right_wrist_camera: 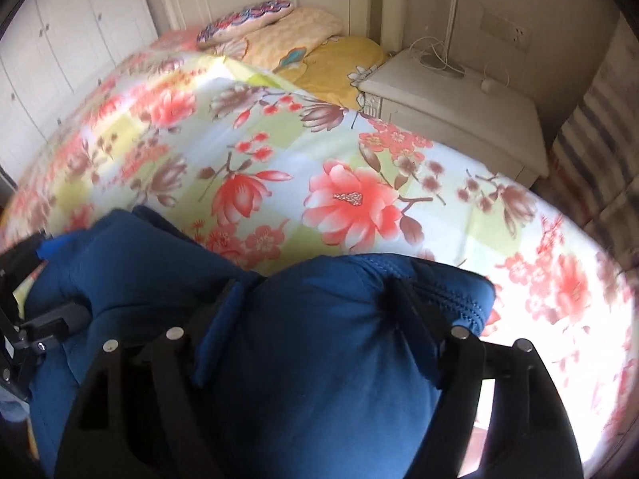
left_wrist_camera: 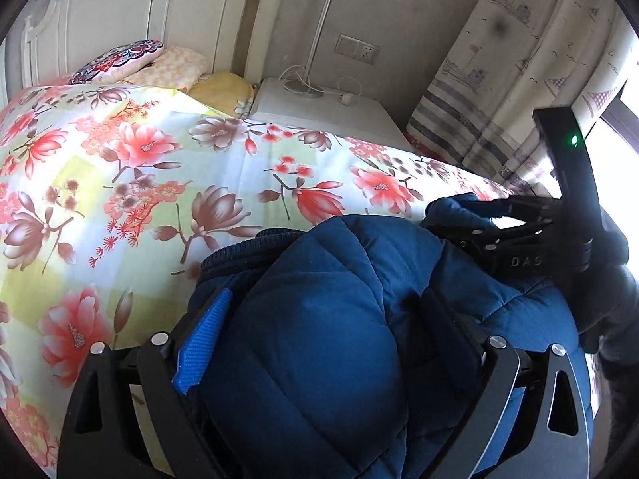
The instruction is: Fold large clothes
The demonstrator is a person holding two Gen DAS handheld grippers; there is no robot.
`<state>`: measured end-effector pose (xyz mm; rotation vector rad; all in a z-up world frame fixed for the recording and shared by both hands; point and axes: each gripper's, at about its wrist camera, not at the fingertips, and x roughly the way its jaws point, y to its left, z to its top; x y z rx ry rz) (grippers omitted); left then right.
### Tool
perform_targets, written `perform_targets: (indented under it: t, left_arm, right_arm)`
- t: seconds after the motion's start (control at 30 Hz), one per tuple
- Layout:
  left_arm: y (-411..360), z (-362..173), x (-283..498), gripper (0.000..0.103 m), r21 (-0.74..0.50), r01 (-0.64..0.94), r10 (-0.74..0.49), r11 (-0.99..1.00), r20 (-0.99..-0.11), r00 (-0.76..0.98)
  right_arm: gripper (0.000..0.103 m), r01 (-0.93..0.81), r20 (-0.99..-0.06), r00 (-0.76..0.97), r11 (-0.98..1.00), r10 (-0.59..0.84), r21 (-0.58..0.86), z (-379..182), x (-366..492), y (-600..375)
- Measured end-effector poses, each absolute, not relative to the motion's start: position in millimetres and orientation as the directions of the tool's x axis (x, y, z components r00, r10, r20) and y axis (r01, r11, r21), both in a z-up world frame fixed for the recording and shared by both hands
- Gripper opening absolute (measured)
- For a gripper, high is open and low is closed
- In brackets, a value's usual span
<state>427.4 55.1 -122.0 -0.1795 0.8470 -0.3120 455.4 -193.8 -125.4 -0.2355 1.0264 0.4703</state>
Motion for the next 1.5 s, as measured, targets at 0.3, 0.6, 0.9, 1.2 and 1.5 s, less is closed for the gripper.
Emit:
perform_targets:
  t: [0.3, 0.6, 0.9, 1.2, 1.5]
  left_arm:
    - [54.2, -122.3, 426.1, 0.097, -0.269, 0.197, -0.333, 0.943, -0.711, 0.619]
    - [55.6, -73.3, 354.3, 0.097, -0.122, 0.25, -0.265, 0.96, -0.678, 0.686]
    - [64.7, -123.1, 293.7, 0.099, -0.231, 0.302, -0.376, 0.925, -0.67, 0.64]
    - [74.8, -139.5, 293.9, 0.099, -0.334, 0.315, -0.459, 0.888, -0.626, 0.63]
    - [89.1, -134.0, 281.8, 0.098, -0.386, 0.244, -0.449, 0.89, -0.643, 0.62]
  right_arm:
    - [0.071, -0.591, -0.846, 0.44, 0.807, 0.303, -0.019, -82.8, 443.0, -153.8]
    - [0.071, -0.598, -0.878, 0.399, 0.801, 0.266, -0.029, -124.0, 450.2, -147.5]
    - [0.071, -0.587, -0.862, 0.45, 0.805, 0.234, -0.087, -126.6, 445.7, -143.0]
    - [0.054, -0.652, -0.802, 0.526, 0.739, 0.281, -0.168, -53.0, 403.4, -103.9]
    - [0.048, -0.789, -0.91, 0.38, 0.573, 0.168, -0.223, -126.0, 394.4, -16.1]
